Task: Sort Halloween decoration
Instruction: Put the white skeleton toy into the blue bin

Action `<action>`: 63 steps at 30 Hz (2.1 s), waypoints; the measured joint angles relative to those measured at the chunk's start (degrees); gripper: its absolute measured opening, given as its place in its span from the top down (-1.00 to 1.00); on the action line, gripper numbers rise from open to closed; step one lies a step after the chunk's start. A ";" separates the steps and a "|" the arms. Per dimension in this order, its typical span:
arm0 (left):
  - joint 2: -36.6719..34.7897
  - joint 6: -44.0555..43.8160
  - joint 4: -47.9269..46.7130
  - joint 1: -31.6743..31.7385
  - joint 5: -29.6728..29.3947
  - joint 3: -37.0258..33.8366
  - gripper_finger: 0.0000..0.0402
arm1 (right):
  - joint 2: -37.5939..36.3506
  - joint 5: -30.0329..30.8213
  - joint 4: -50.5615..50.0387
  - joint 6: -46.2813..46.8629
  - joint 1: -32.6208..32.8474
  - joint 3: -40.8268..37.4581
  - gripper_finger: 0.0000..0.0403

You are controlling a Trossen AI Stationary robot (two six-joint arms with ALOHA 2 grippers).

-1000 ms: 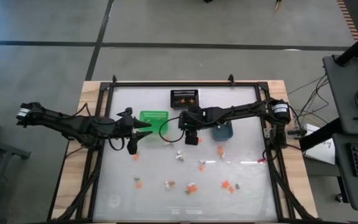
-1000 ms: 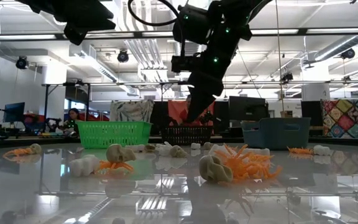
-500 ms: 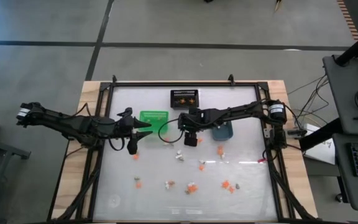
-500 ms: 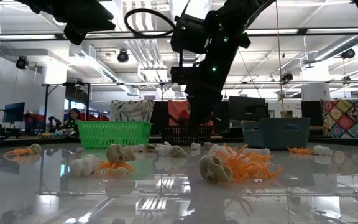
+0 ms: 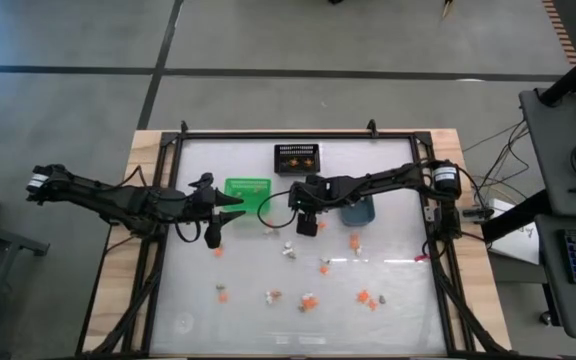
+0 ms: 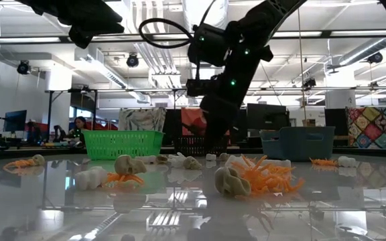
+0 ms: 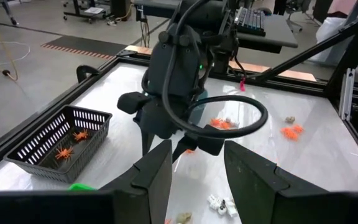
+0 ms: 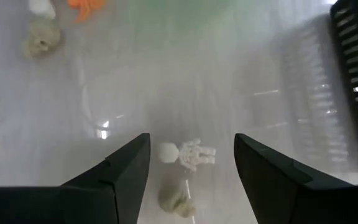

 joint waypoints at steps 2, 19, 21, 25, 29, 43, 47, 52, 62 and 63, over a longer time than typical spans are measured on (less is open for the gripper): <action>0.00 0.00 0.00 0.00 0.00 0.00 0.35 | 0.00 0.00 -0.04 0.47 -0.34 -0.06 -0.11; 5.58 0.53 13.91 0.00 -2.84 -8.17 0.35 | 0.00 -1.97 4.30 1.68 -0.73 -3.82 -0.11; 6.26 0.61 15.60 0.00 -2.84 -8.78 0.35 | 0.00 -1.97 4.51 1.69 -0.73 -3.82 -0.11; 6.91 0.63 16.54 0.00 -2.82 -8.90 0.35 | 0.00 -1.97 4.53 1.65 -0.73 -3.82 -0.11; 6.82 1.10 16.56 0.00 -2.84 -8.87 0.35 | -0.09 -1.95 4.53 0.56 -0.73 -3.58 -0.11; 8.47 2.14 16.67 0.00 -2.82 -8.83 0.35 | -2.14 -2.04 -4.39 8.34 -0.81 2.29 -0.11; 11.37 3.90 18.98 -0.02 -2.82 -8.85 0.35 | -2.14 -4.11 -10.64 19.72 -0.82 4.88 -0.11; 14.49 7.42 22.91 -0.02 -2.83 -8.85 0.35 | -2.14 -9.68 -13.92 31.82 -0.52 6.47 -0.11; 13.03 10.42 23.03 -0.01 -2.89 -8.86 0.36 | -2.12 -10.52 -15.29 38.72 0.48 6.45 -0.11; 12.80 10.70 23.03 -0.02 -2.89 -8.87 0.36 | -2.12 -10.54 -15.27 38.96 0.63 6.45 -0.11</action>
